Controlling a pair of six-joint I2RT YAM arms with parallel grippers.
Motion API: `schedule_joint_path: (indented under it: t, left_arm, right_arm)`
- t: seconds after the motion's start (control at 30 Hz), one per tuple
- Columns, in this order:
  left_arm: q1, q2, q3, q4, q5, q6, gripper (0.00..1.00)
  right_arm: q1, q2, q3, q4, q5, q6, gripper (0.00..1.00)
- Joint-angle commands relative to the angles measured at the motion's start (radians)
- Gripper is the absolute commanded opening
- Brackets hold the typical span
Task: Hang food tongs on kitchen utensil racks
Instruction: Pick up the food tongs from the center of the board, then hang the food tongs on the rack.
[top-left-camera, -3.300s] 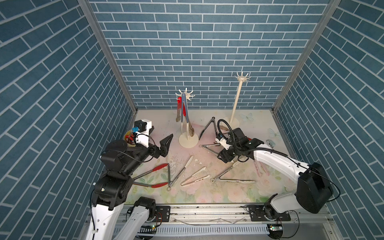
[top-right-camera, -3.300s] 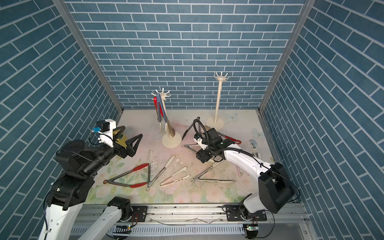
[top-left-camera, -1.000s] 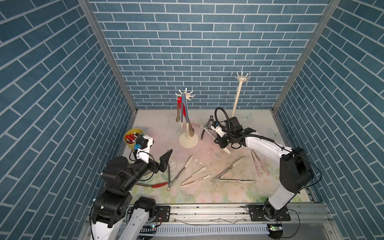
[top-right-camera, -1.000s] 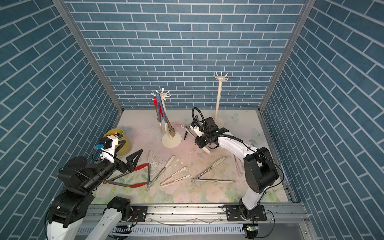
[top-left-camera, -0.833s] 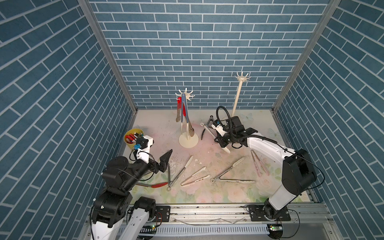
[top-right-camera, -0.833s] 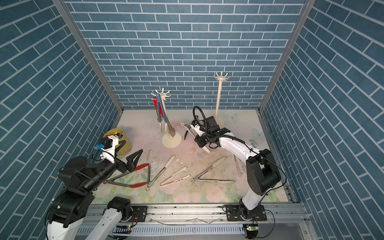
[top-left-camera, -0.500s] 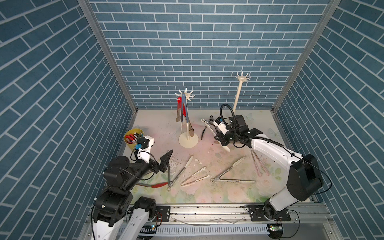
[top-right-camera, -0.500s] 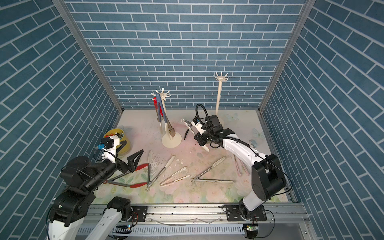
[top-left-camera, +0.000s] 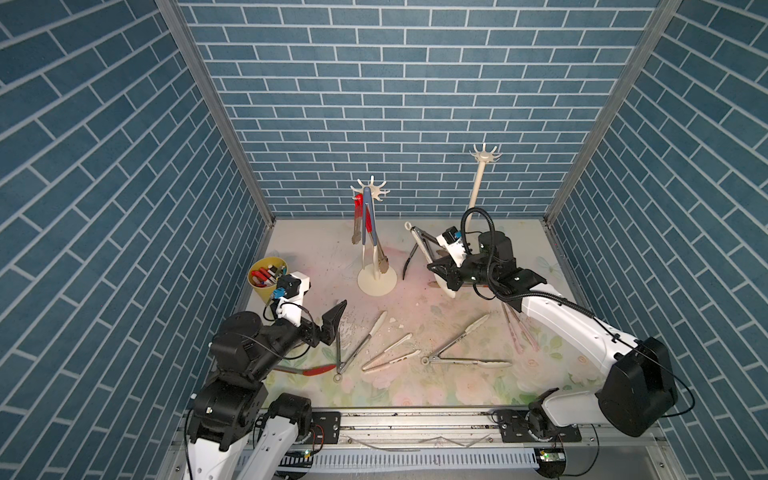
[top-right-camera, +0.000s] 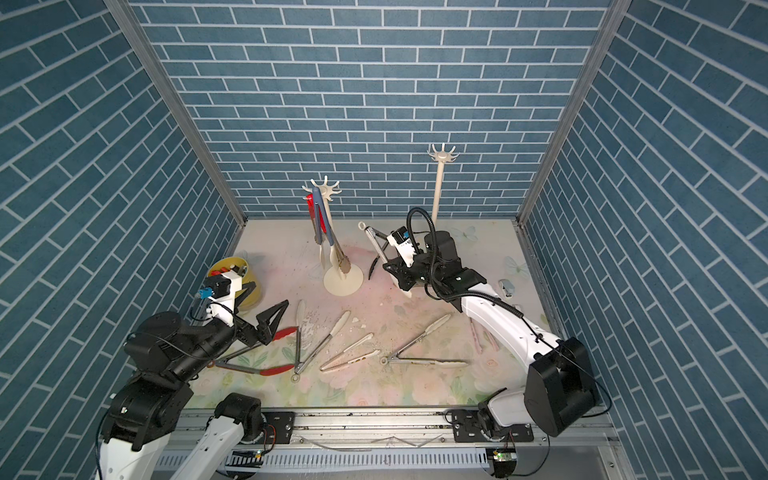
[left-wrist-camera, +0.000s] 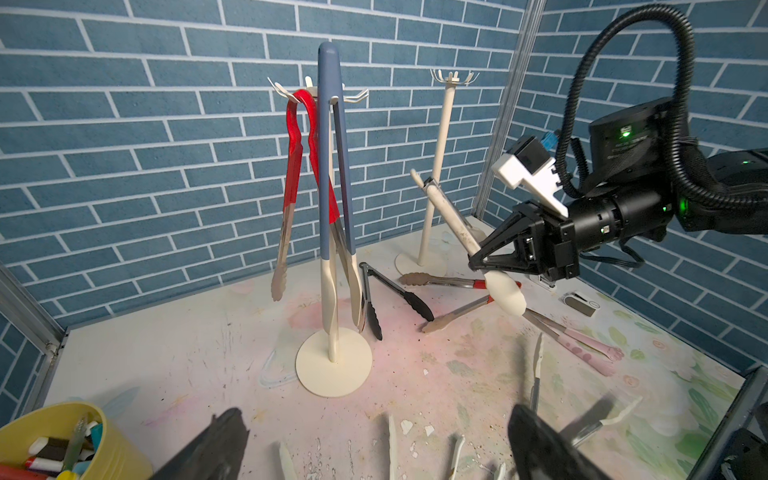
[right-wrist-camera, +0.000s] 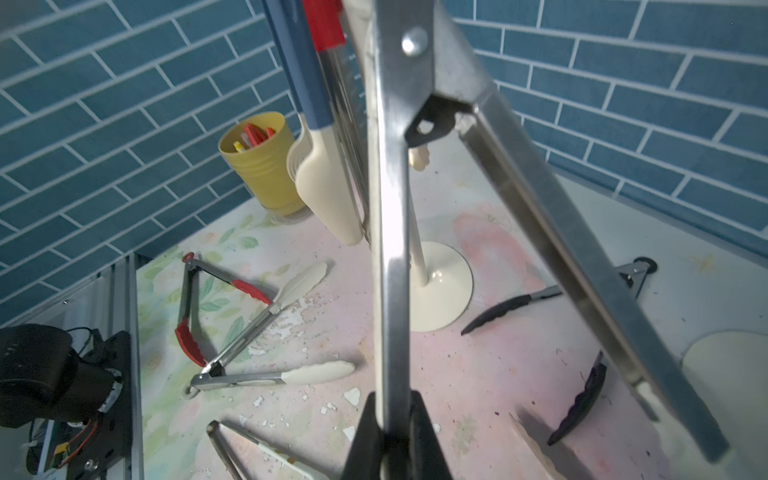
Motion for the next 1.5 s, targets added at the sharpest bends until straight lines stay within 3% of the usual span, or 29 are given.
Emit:
schedule_joint_path:
  t: [0.0, 0.27, 0.6, 1.47]
  left_arm:
    - [-0.006, -0.012, -0.013, 0.02, 0.002, 0.007, 0.99]
    - [-0.007, -0.017, -0.022, 0.023, 0.001, 0.006, 0.99]
    - [-0.009, -0.02, -0.027, 0.023, 0.001, 0.005, 0.99]
    - [-0.009, -0.021, -0.079, 0.043, 0.01, -0.024, 0.99]
  right_arm:
    - [-0.004, -0.046, -0.014, 0.167, -0.07, 0.042, 0.0]
    - [0.007, -0.054, -0.019, 0.246, -0.049, 0.071, 0.0]
    - [0.069, 0.021, 0.094, 0.19, 0.002, 0.017, 0.0]
    - [0.118, 0.18, 0.251, 0.192, -0.01, 0.02, 0.0]
